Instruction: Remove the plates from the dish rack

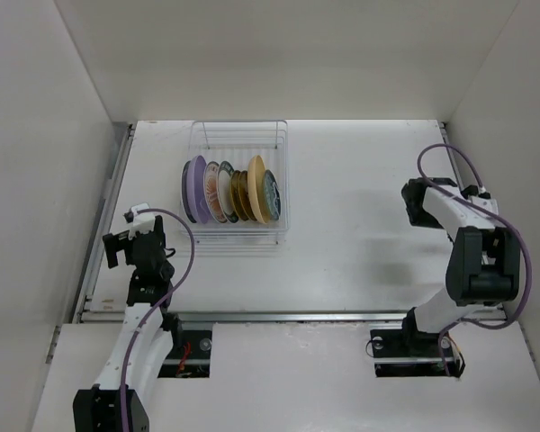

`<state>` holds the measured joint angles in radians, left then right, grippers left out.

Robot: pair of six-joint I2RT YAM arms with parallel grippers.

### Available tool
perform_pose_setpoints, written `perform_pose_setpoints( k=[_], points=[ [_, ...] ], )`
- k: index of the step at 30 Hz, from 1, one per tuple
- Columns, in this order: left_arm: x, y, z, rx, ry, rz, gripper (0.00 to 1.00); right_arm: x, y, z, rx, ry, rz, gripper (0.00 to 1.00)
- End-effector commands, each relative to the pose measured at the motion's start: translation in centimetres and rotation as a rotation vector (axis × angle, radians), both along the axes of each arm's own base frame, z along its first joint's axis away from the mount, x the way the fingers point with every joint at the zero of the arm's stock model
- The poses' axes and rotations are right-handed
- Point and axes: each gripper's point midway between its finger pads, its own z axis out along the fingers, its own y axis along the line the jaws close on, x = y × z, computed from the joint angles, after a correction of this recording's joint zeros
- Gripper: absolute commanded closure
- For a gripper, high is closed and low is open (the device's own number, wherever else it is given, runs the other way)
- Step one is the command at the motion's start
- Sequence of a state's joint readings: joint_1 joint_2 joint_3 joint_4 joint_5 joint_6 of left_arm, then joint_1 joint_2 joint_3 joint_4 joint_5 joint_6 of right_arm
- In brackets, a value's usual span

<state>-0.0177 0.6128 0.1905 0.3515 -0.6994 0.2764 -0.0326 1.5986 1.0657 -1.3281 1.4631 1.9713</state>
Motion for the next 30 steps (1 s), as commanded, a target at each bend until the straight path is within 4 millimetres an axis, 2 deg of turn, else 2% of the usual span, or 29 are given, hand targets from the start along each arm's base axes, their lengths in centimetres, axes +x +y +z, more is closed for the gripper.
perform_pose_setpoints(
  k=[1, 5, 7, 8, 9, 10, 11, 12, 13, 14, 15, 16, 17, 18, 19, 20, 21, 22, 23, 24, 25, 26, 27, 28, 29, 30],
  points=[
    [0.4, 0.1, 1.6, -0.004, -0.063, 0.006, 0.00, -0.5, -0.7, 4.0, -0.114, -0.066, 0.024, 0.00],
    [0.6, -0.1, 1.3, -0.006, -0.053, -0.006, 0.00, -0.7, -0.5, 6.9, -0.137, -0.085, 0.037, 0.00],
    [1.1, -0.5, 1.9, 0.013, -0.011, -0.050, 0.00, -0.5, -0.2, 7.4, -0.124, -0.092, 0.044, 0.00],
    [1.8, -0.7, 4.4, 0.028, -0.012, -0.071, 0.00, -0.6, -0.2, 8.0, -0.124, -0.103, 0.043, 0.00],
    [1.9, -0.9, 5.7, 0.036, 0.009, -0.095, 0.00, -0.7, -0.1, 8.3, -0.109, -0.100, 0.041, 0.00],
    [2.1, -1.9, 5.8, 0.038, 0.095, -0.181, 0.00, -0.5, 0.2, 8.8, -0.108, -0.099, 0.055, 0.00],
    [2.9, -2.4, 10.5, 0.060, 0.040, -0.225, 0.00, -0.1, 0.6, 9.8, -0.107, -0.119, 0.072, 0.00],
    [3.5, -3.1, 12.1, 0.072, 0.066, -0.278, 0.00, -0.2, 0.9, 10.8, -0.107, -0.145, 0.082, 0.00],
    [3.7, -4.6, 12.5, 0.057, 0.135, -0.383, 0.00, 0.0, 1.2, 11.6, -0.096, -0.175, 0.092, 0.00],
    [4.1, -5.5, 14.1, 0.057, 0.152, -0.448, 0.00, 0.4, 1.9, 12.1, -0.060, -0.220, 0.112, 0.00],
    [4.3, -6.5, 20.2, 0.079, 0.072, -0.509, 0.00, 1.2, 2.3, 14.0, -0.046, -0.288, 0.124, 0.00],
    [4.8, -7.5, 19.0, 0.043, 0.208, -0.574, 0.00, 1.4, 2.7, 14.7, -0.036, -0.186, 0.151, 0.00],
    [5.2, -9.0, 20.4, 0.017, 0.219, -0.662, 0.00, 2.0, 3.2, 15.5, -0.023, -0.139, 0.180, 0.00],
    [4.9, -9.5, 26.1, 0.037, 0.140, -0.690, 0.00, 4.3, 4.1, 16.3, 0.035, -0.197, 0.232, 0.00],
    [5.6, -10.3, 23.7, -0.056, 0.280, -0.722, 0.00, 5.8, 5.6, 14.7, 0.133, -0.011, 0.371, 0.00],
    [5.8, -10.6, 24.3, -0.072, 0.309, -0.736, 0.00, 6.2, 5.5, 15.8, 0.105, 0.035, 0.404, 0.00],
    [5.9, -11.1, 24.8, -0.109, 0.327, -0.747, 0.00, 9.2, 8.3, 14.0, 0.231, 0.094, 0.644, 0.00],
    [7.2, -11.4, 26.1, -0.131, 0.331, -0.757, 0.00, 11.2, 10.2, 14.6, 0.240, 0.068, 0.817, 0.00],
    [6.8, -11.7, 25.2, -0.176, 0.391, -0.763, 0.00, 11.8, 11.6, 14.5, 0.234, 0.124, 0.954, 0.00],
    [7.3, -12.3, 24.9, -0.203, 0.409, -0.772, 0.00, 12.4, 13.0, 14.6, 0.244, 0.101, 1.053, 0.00],
    [7.6, -12.5, 24.8, -0.252, 0.405, -0.752, 0.00, 13.4, 15.5, 14.0, 0.264, 0.059, 1.207, 0.00],
    [8.7, -12.3, 23.2, -0.285, 0.454, -0.721, 0.05, 12.8, 16.4, 15.3, 0.237, 0.006, 1.283, 0.00],
    [9.2, -11.9, 22.6, -0.296, 0.469, -0.688, 0.14, 12.7, 17.3, 15.6, 0.218, -0.009, 1.347, 0.00],
    [9.6, -11.6, 21.5, -0.312, 0.498, -0.655, 0.26, 12.5, 18.6, 14.7, 0.230, -0.009, 1.426, 0.00],
    [10.3, -11.3, 19.5, -0.349, 0.545, -0.610, 0.40, 12.3, 19.0, 15.7, 0.209, -0.051, 1.455, 0.00],
    [10.4, -11.1, 18.4, -0.364, 0.578, -0.582, 0.52, 12.3, 19.3, 15.7, 0.213, -0.052, 1.473, 0.00]
  ],
)
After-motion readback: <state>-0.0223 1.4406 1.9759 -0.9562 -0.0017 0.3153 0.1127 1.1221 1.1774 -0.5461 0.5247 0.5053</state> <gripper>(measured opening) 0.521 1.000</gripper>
